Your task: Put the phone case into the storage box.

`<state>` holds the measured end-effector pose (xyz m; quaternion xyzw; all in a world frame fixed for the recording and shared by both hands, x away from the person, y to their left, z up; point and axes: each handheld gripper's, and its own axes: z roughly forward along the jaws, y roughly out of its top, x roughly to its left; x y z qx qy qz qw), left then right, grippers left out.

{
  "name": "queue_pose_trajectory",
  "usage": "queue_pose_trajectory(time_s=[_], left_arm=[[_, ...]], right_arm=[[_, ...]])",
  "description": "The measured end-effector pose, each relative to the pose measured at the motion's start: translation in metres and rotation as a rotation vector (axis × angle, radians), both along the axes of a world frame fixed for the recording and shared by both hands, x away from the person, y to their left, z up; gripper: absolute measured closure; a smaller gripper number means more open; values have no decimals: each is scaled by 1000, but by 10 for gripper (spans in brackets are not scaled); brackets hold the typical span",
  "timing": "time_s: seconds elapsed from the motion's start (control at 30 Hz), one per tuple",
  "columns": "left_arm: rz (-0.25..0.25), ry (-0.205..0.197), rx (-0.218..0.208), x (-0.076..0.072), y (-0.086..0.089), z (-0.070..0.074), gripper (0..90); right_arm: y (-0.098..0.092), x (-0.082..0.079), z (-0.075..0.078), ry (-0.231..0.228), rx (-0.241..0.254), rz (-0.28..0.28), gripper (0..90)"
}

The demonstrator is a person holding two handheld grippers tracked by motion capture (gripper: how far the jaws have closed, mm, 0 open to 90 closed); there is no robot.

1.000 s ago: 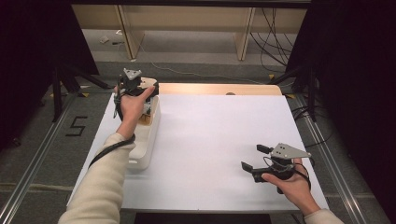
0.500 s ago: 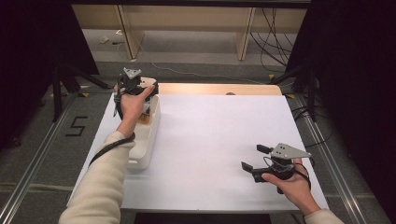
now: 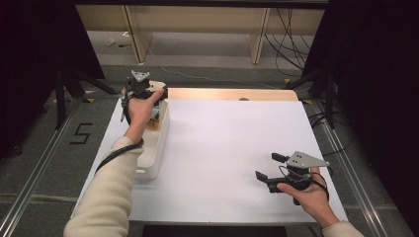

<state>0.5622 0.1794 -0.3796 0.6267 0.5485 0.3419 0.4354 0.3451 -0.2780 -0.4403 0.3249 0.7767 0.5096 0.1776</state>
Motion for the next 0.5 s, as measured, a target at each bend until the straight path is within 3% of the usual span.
queue_pose_trajectory(time_s=[0.5], left_arm=[[5,14,4,6,0,-1,107]], right_arm=[[0,0,0,0,1,1,100]])
